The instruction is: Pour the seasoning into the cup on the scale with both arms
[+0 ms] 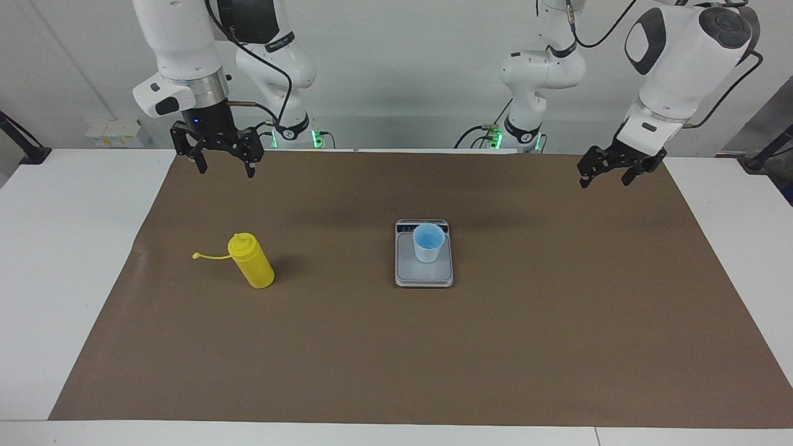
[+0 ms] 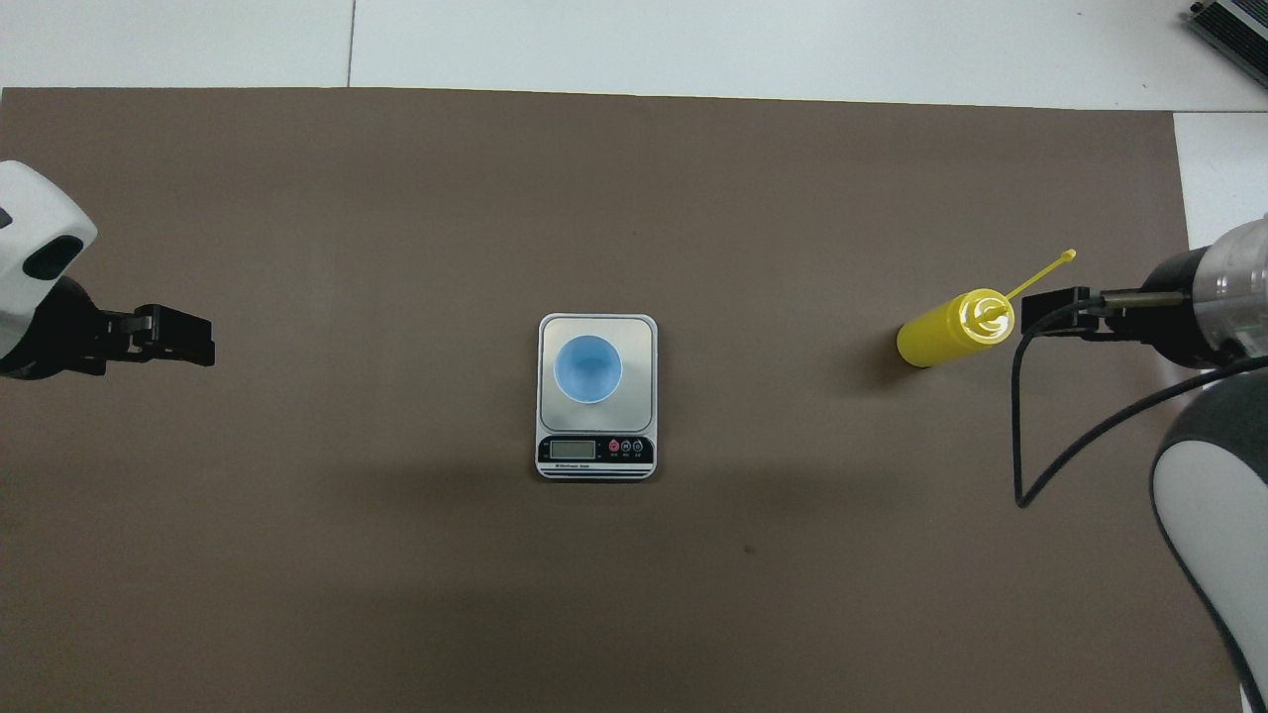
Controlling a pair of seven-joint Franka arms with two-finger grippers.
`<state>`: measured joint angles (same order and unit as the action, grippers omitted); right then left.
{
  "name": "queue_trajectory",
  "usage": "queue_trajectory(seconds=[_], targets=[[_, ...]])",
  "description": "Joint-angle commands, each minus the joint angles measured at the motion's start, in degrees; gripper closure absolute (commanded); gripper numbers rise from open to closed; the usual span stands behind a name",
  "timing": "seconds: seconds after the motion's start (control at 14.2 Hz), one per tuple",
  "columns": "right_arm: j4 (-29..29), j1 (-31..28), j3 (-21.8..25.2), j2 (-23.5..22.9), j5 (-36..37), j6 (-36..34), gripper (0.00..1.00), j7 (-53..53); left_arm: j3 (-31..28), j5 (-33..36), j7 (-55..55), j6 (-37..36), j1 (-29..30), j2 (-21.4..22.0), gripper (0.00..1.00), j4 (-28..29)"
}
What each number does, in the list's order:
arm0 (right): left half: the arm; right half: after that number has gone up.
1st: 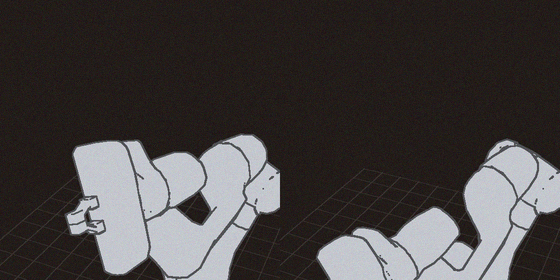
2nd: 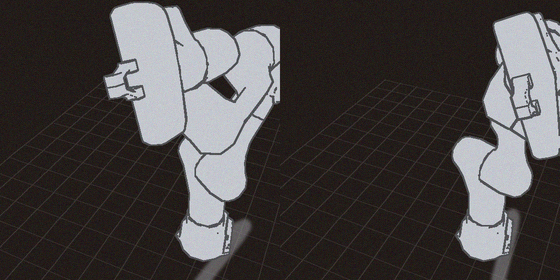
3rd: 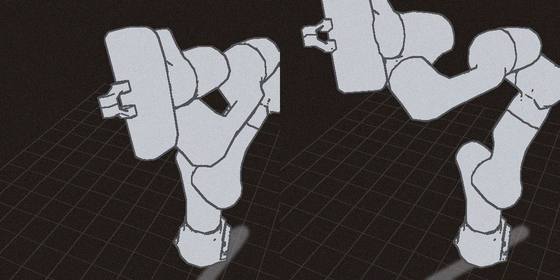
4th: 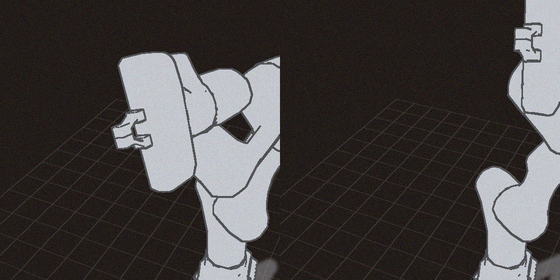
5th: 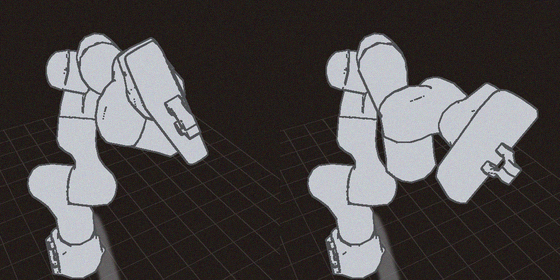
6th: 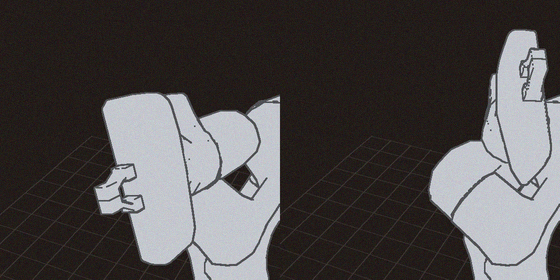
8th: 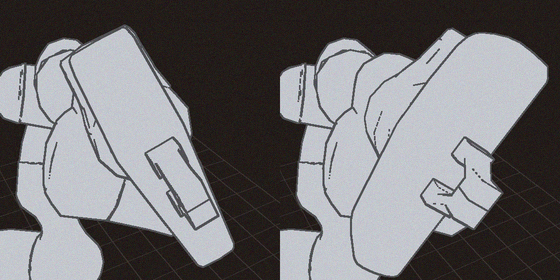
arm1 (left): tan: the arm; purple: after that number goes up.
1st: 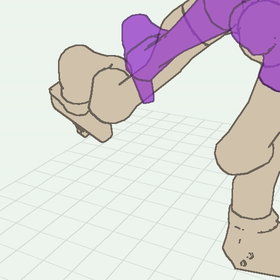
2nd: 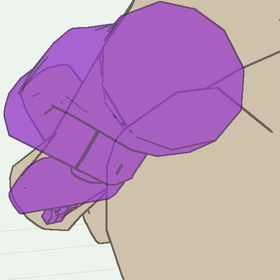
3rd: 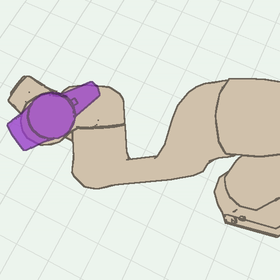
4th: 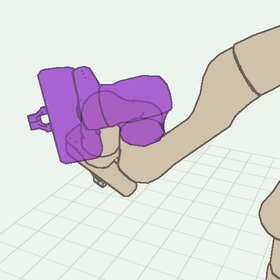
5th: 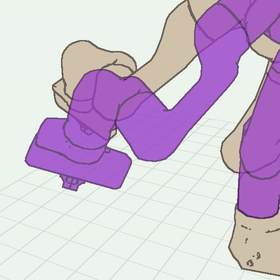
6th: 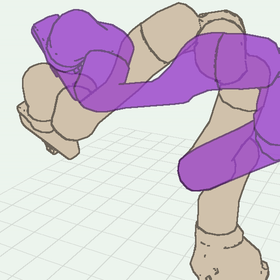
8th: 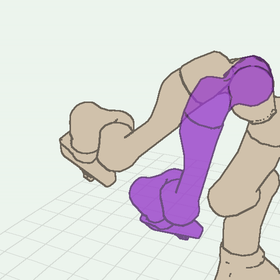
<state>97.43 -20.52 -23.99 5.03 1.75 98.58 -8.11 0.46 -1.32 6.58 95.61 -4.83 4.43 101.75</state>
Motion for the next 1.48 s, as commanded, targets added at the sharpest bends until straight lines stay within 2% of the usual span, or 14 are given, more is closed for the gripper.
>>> queue_trajectory(seconds=[0.0,0.49,0.56,0.99,1.27,1.41], targets=[[-4.08,-0.22,-0.44,-2.56,1.15,-1.99,0.0,-1.03,0.15,-0.35,-0.69,-1.04,0.52,0.49,0.0,-0.23],[-9.53,0.04,-0.88,-4.5,1.33,-7.61,0.0,-1.03,0.15,-0.35,-0.69,-1.12,0.52,0.49,0.0,-0.23],[-9.8,2.3,-0.01,-4.94,1.5,-8.23,0.0,-1.12,0.15,-0.35,-0.69,-1.12,0.52,0.49,0.0,-0.15],[-10.33,17.07,17.29,-4.41,0.98,-10.34,0.0,-1.3,0.15,-0.35,-0.69,-1.12,0.52,0.49,0.0,-0.23],[-10.24,18.84,18.8,-4.41,0.98,-10.69,0.0,-3.66,0.15,-0.35,-0.69,-1.12,0.52,0.49,0.0,-0.23],[-10.24,21.82,21.77,-4.33,1.06,-10.69,0.0,-3.93,0.15,-0.35,-0.69,-1.12,0.52,0.49,0.0,-0.23]])
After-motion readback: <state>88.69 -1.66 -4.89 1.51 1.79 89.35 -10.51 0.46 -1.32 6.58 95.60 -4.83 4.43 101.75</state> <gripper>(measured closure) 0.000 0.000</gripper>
